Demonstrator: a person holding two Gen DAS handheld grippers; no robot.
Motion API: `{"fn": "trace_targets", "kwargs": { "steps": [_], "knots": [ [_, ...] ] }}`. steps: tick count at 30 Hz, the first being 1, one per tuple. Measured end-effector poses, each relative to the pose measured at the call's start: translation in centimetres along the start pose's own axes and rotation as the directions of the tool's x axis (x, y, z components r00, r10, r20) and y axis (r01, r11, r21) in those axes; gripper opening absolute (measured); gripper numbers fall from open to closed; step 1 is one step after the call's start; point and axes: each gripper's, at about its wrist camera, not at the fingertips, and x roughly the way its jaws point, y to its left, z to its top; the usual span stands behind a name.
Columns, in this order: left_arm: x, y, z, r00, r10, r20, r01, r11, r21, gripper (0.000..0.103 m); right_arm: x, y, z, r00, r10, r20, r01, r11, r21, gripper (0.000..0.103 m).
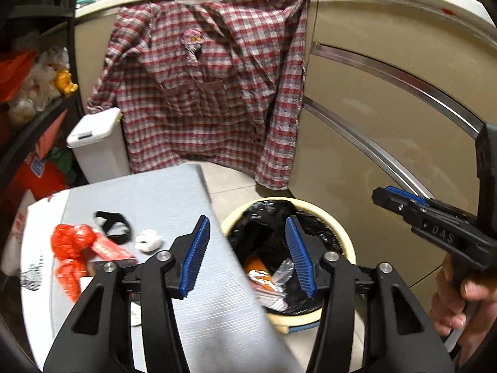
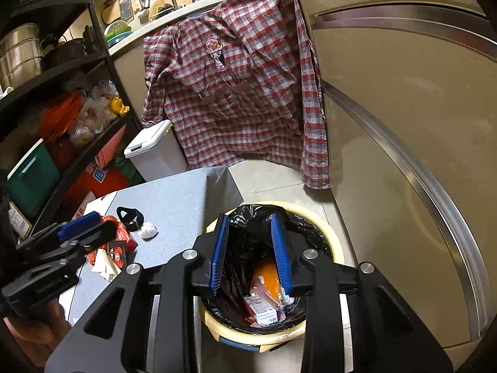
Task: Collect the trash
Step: 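Move both tools back to the table toward the red plastic bag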
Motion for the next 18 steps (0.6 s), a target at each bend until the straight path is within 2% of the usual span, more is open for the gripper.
{"fn": "trace_targets", "kwargs": {
  "steps": [4, 12, 14, 16, 18],
  "knots": [
    [-2.6, 2.6, 0.0, 0.999, 0.034, 0.023, -0.034, 0.999, -0.006, 0.047, -0.6, 1.1, 0.0, 1.000, 0.011, 0.029, -0.011, 1.000, -0.009, 0.031],
    [-8.2, 10.5, -1.1, 0.990, 0.130, 0.057, -0.130, 0.991, -0.006, 0.044, -1.8, 4.1, -1.0, 0.995, 0.057, 0.081, -0.053, 0.997, -0.055, 0.031],
    [-8.9, 12.4, -1.7, 0.985, 0.159, 0.062, -0.159, 0.987, -0.010, 0.044, -1.8, 5.0, -1.4, 0.993, 0.078, 0.084, -0.072, 0.995, -0.069, 0.026],
    [-9.2, 14.4, -2.3, 0.981, 0.185, 0.066, -0.183, 0.983, -0.026, 0.040, -1.5, 6.3, -2.1, 0.992, 0.101, 0.078, -0.093, 0.991, -0.097, 0.016],
    [-9.2, 16.6, -3.3, 0.976, 0.206, 0.069, -0.200, 0.977, -0.076, 0.033, -1.3, 7.6, -2.8, 0.990, 0.117, 0.074, -0.107, 0.986, -0.127, 0.013]
  ]
}}
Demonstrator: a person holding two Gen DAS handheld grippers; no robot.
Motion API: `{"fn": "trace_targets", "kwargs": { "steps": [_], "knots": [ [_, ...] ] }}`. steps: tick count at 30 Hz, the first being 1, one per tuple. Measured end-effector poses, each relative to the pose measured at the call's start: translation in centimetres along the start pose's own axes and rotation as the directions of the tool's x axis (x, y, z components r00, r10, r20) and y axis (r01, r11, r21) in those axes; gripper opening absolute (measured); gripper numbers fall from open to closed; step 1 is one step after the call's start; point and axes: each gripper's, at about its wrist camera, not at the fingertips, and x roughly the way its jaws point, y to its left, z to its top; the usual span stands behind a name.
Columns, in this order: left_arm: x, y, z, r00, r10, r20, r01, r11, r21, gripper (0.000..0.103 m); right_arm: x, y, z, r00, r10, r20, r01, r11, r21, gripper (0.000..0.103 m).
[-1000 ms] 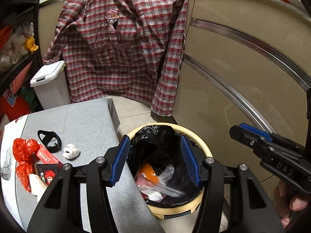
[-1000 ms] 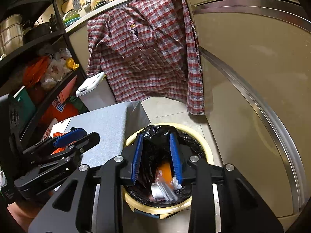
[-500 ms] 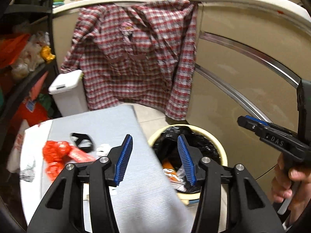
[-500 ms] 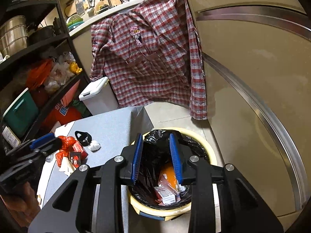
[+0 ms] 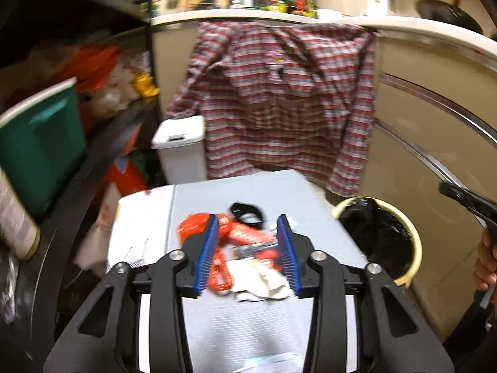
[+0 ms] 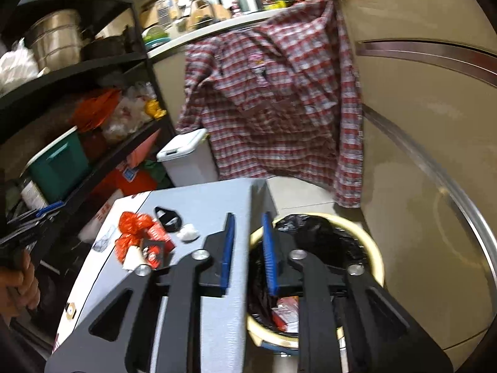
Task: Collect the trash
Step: 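Move both tools back to the table toward the red plastic bag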
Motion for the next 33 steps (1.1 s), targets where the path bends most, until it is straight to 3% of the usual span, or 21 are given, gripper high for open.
{"fn": "trace_targets", "kwargs": {
  "steps": [3, 9, 20, 23, 25, 33],
  "knots": [
    [1.5, 2.6, -0.9, 0.999, 0.002, -0.045, -0.006, 0.996, -0.094, 0.026, 0.7, 2.2, -1.0, 0.999, 0.035, -0.008, -0.036, 0.998, -0.043, 0.011],
    [2.7, 4.5, -1.2, 0.999, 0.009, -0.053, -0.015, 0.994, -0.112, 0.026, 3.0, 6.5, -2.9, 0.991, 0.128, -0.044, -0.131, 0.988, -0.082, 0.011],
    [6.1, 7.2, -3.0, 0.995, 0.004, -0.097, -0.018, 0.991, -0.136, 0.026, 8.4, 13.2, -6.1, 0.966, 0.213, -0.147, -0.236, 0.958, -0.164, 0.012],
    [7.2, 8.1, -3.7, 0.993, -0.014, -0.115, -0.006, 0.985, -0.171, 0.026, 9.8, 14.3, -6.8, 0.960, 0.217, -0.178, -0.248, 0.952, -0.180, 0.018],
    [8.1, 8.6, -4.1, 0.991, -0.026, -0.130, 0.000, 0.981, -0.194, 0.026, 10.9, 14.8, -7.3, 0.955, 0.217, -0.201, -0.254, 0.950, -0.182, 0.028],
    [11.2, 8.8, -5.2, 0.984, -0.069, -0.165, 0.030, 0.974, -0.226, 0.028, 13.6, 16.3, -8.4, 0.940, 0.225, -0.258, -0.281, 0.937, -0.207, 0.034]
  ]
}}
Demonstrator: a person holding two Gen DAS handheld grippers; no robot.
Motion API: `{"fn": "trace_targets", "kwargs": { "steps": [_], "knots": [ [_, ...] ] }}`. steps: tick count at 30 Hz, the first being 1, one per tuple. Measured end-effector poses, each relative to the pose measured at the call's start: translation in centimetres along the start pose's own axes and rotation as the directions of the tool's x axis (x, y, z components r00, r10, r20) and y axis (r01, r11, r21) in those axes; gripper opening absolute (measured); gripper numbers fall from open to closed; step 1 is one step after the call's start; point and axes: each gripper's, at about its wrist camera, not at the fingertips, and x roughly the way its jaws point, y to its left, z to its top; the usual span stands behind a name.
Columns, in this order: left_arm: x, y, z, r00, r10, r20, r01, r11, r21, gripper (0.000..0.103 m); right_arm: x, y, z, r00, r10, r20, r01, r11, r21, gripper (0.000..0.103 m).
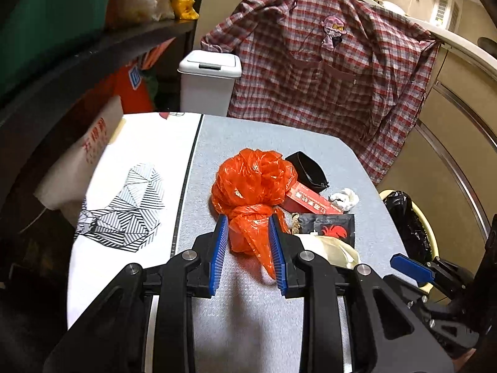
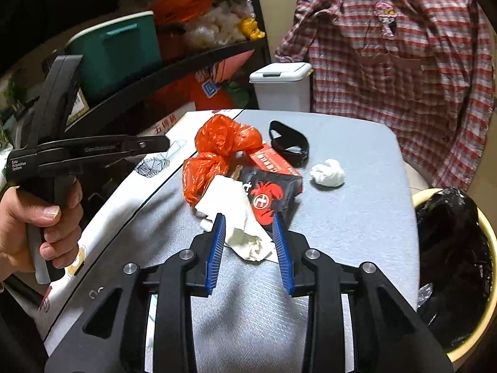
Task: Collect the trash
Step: 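Move both tools back to the table toward the red plastic bag, then grasp the red plastic bag with the left tool while the right tool grasps the cream paper sheet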
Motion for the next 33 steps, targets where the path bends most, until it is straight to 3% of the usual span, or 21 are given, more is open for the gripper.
{"fn": "trace_targets", "kwargs": {
  "steps": [3, 9, 14, 17, 19, 25, 33],
  "knots": [
    [1.1, -0.1, -0.2, 1.000, 0.008, -0.011, -0.008, 1.000, 0.003, 0.040, 0.8, 0.4, 0.1, 1.000, -0.005, -0.014, 0.005, 1.000, -0.018, 0.035],
    [2.5, 0.1, -0.5, 1.000, 0.007, -0.029, -0.007, 1.000, -0.002, 0.048, 2.4, 0.3, -0.2, 0.999, -0.023, -0.048, 0.021, 0.999, -0.038, 0.035],
    [3.8, -0.1, -0.7, 0.998, 0.008, -0.055, -0.008, 1.000, 0.000, 0.048, 3.4, 0.6, -0.6, 0.997, -0.031, -0.076, 0.027, 0.998, -0.051, 0.035],
    [4.3, -0.1, -0.9, 0.998, 0.013, -0.064, -0.013, 1.000, 0.004, 0.048, 3.6, 0.8, -0.6, 0.996, -0.040, -0.079, 0.035, 0.997, -0.064, 0.030],
    [4.6, -0.2, -1.0, 0.997, 0.015, -0.077, -0.015, 1.000, 0.006, 0.048, 3.6, 0.9, -0.6, 0.996, -0.041, -0.081, 0.036, 0.997, -0.063, 0.020],
    [5.0, -0.3, -0.9, 0.995, 0.011, -0.100, -0.010, 1.000, 0.007, 0.028, 3.3, 0.9, -0.4, 0.996, -0.027, -0.081, 0.022, 0.998, -0.062, 0.003],
    [4.2, -0.8, -0.5, 0.996, 0.029, -0.089, -0.027, 0.999, 0.024, 0.014, 1.7, 1.3, 0.0, 0.999, -0.021, -0.050, 0.017, 0.996, -0.082, 0.000]
  ]
}}
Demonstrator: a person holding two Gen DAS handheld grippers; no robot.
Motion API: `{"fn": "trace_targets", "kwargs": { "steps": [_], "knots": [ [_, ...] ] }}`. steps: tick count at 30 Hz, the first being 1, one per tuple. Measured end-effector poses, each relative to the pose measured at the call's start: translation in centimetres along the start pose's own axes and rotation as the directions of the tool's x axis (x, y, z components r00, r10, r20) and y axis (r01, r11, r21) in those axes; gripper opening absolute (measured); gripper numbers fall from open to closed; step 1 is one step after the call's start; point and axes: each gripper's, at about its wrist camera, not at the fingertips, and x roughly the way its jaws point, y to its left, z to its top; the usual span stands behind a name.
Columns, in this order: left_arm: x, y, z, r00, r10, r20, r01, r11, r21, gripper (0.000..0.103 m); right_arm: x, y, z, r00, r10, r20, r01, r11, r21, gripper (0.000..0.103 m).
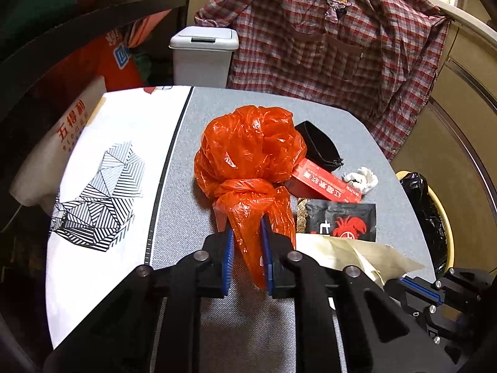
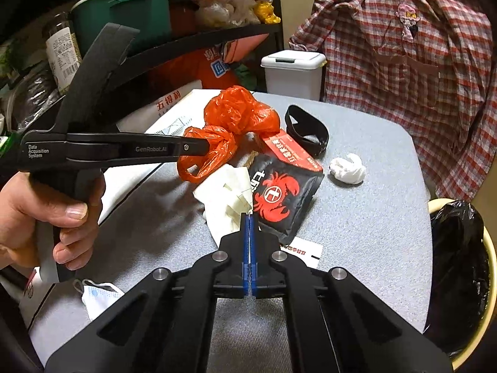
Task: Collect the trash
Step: 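Grasp the red plastic bag with the left tool while the right tool grasps the cream paper sheet, then lift the red bag and paper sheet and carry both over the bin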
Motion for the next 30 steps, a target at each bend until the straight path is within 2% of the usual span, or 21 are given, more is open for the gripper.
{"fn": "trace_targets", "kwargs": {
  "steps": [17, 30],
  "knots": [
    [-5.8, -2.0, 0.8, 0.989, 0.082, 0.124, -0.083, 0.997, 0.004, 0.010, -7.0, -1.9, 1.9, 0.991, -0.018, 0.131, 0.012, 0.999, 0.046, 0.000],
    [-9.8, -5.7, 0.3, 0.980, 0.064, 0.190, -0.069, 0.998, 0.016, 0.010, -13.8, -5.5, 1.7, 0.970, -0.074, 0.230, 0.045, 0.991, 0.129, 0.000]
  ]
}}
